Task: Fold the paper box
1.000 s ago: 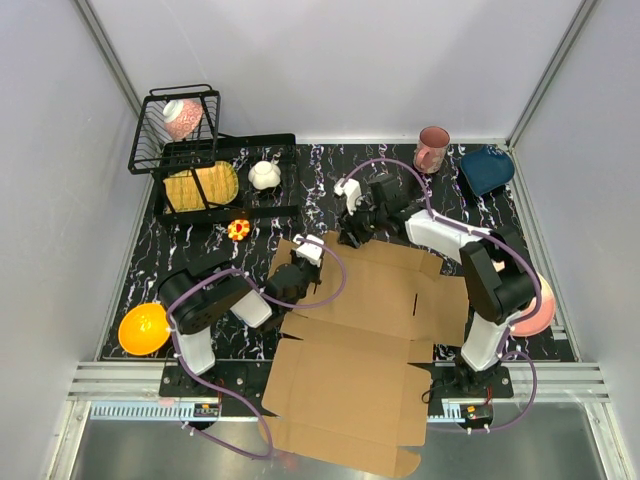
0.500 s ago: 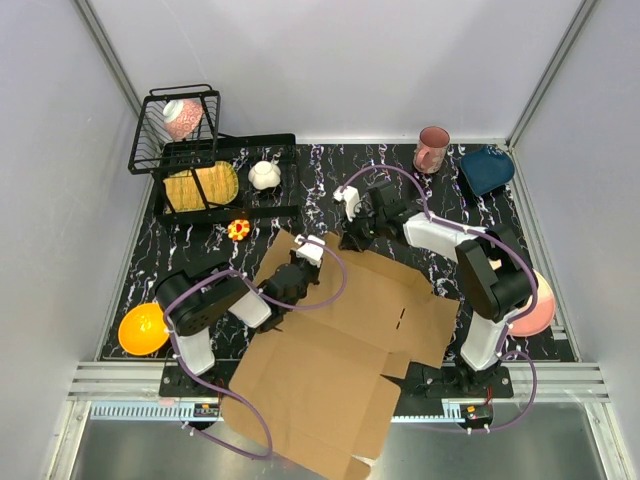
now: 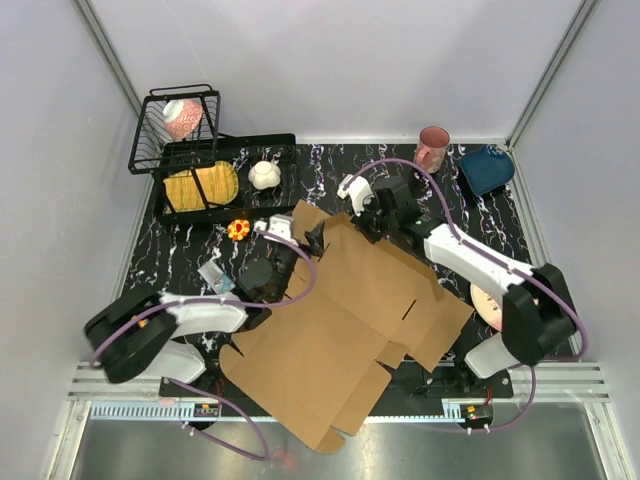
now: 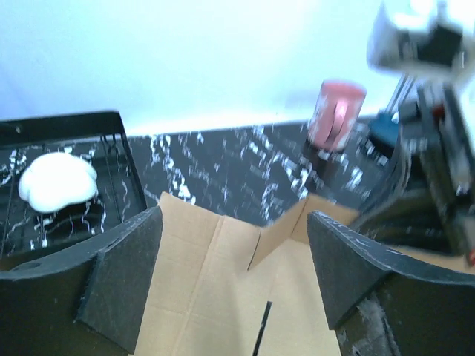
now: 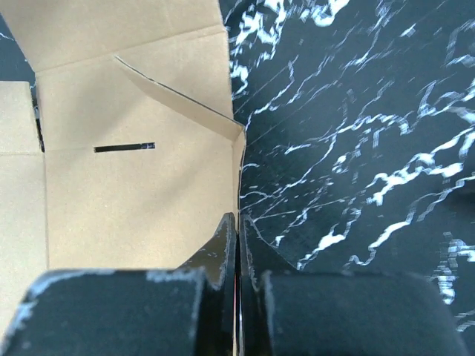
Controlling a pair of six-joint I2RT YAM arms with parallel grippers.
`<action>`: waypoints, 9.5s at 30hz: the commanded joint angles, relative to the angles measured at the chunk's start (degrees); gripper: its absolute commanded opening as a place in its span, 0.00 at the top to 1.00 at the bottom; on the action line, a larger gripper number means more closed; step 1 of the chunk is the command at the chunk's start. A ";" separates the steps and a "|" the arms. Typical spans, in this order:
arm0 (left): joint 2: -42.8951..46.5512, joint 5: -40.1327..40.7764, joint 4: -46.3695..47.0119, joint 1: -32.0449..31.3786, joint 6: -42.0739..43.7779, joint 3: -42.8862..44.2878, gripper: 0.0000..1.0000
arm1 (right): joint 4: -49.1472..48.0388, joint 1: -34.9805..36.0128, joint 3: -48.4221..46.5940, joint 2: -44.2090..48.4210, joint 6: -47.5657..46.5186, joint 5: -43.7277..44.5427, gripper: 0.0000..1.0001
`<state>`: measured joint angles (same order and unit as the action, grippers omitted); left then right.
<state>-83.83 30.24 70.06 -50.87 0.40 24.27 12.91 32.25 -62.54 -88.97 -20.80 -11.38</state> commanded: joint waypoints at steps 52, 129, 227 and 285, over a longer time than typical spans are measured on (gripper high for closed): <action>12.91 -10.53 -50.21 1.55 -35.74 -1.86 0.24 | -17.30 17.50 19.57 17.69 -1.35 28.43 1.00; 12.03 -23.03 -51.97 19.23 -24.75 11.94 0.18 | -14.66 24.96 18.86 14.97 -6.70 33.08 1.00; 4.72 -35.78 1.22 15.63 -23.61 -7.57 0.92 | -25.56 40.88 26.86 16.11 -16.12 63.23 1.00; -7.12 -0.89 25.39 -24.08 -23.78 -18.39 1.00 | -85.90 49.31 37.66 -1.63 -55.03 82.21 1.00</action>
<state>-83.61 31.59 83.55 -70.46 -17.85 5.58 -53.36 80.01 -27.81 -85.06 -68.14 68.79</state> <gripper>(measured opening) 0.009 0.018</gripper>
